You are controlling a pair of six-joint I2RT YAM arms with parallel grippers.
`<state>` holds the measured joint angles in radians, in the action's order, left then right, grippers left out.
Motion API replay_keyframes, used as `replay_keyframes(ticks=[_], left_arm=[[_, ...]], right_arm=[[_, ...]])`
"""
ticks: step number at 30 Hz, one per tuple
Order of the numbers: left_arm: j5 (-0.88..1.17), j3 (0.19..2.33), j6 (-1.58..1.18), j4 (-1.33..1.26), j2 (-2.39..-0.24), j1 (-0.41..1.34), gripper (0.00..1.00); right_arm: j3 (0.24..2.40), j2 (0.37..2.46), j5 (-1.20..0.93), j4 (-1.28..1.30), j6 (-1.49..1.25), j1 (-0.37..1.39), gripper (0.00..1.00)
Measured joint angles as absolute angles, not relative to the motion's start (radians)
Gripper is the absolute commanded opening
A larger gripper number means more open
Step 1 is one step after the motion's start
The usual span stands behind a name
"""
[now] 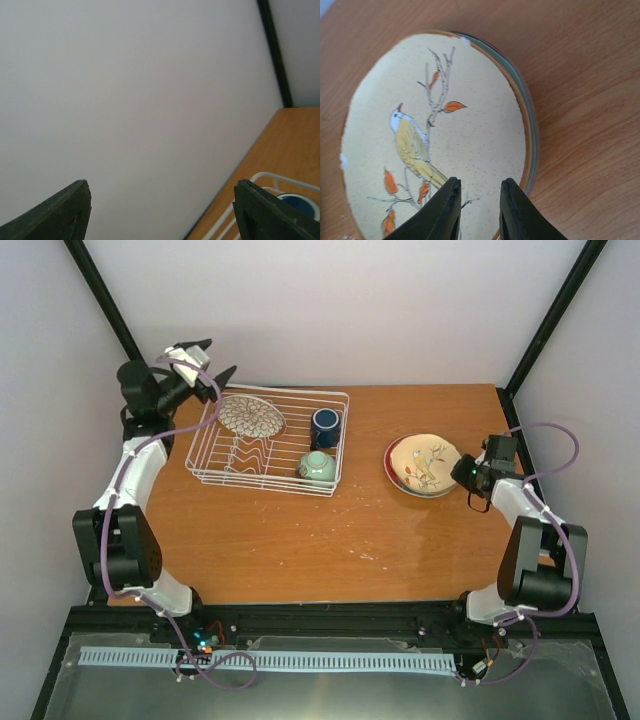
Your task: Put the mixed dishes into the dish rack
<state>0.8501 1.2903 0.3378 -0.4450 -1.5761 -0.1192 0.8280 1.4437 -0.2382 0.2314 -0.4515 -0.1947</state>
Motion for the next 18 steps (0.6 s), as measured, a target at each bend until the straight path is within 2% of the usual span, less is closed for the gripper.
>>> replay_keyframes(ticks=[9,18], left_arm=[[0.786,1.221,0.321,-0.259,-1.468,0.132,0.79],[0.732,1.177,0.319,-0.183,-1.454,0.192,0.79]], right_arm=[[0.886,1.559,-0.244,0.278,-0.46,-0.195,0.21],[0.896,1.559,-0.244,0.305,-0.476,-0.194,0.22]])
